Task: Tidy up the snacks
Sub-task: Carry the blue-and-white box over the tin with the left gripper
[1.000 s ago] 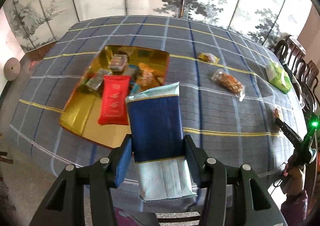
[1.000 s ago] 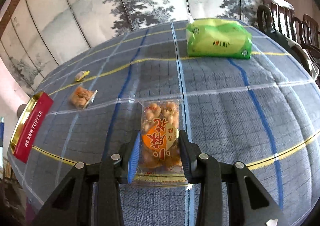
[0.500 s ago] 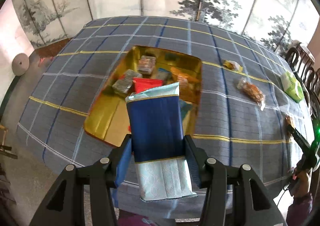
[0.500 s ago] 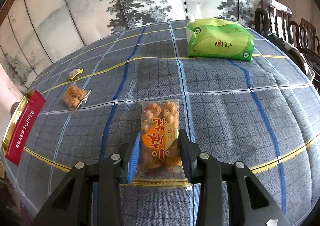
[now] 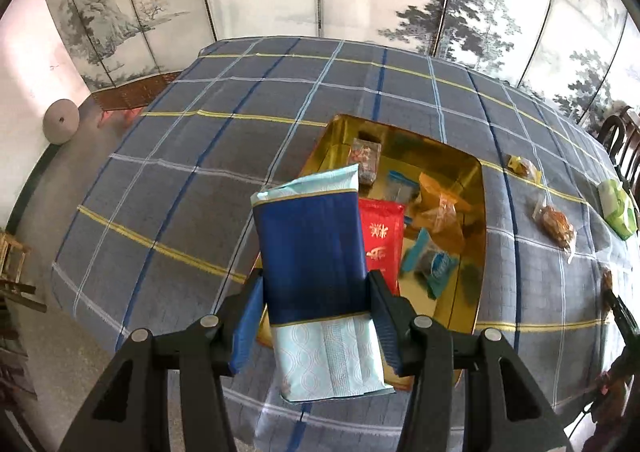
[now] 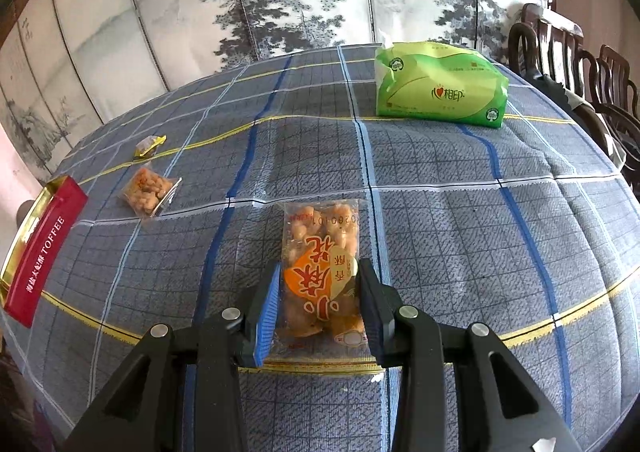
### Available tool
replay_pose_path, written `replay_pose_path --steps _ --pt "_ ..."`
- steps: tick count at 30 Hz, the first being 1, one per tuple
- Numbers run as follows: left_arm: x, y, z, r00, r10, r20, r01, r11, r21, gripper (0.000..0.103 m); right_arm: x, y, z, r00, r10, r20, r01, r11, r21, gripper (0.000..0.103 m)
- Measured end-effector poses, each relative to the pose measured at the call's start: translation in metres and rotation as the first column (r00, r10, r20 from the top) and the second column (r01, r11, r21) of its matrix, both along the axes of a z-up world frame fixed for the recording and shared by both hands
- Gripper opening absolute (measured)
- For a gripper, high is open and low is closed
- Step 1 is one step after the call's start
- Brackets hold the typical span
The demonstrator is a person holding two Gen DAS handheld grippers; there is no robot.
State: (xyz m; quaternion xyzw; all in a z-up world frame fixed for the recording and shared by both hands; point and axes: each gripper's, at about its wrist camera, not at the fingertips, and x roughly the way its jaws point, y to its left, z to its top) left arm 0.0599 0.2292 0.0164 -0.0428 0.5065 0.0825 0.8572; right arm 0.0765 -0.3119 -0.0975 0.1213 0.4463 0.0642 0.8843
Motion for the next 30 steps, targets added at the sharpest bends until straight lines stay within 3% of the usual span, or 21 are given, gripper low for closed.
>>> replay_pose_path --steps 13,30 --pt "0.033 -0.003 -0.019 0.999 -0.035 -0.019 0.037 0.995 0.091 0.052 0.0 0.001 0.0 1.0 0.0 0.0 0.0 1.0 -0.002 0.035" --pt "0.041 -0.001 -0.055 0.996 -0.05 -0.074 0.06 0.99 0.128 0.052 0.0 0.002 0.0 1.0 0.001 0.001 -0.001 1.0 -0.003 0.035"
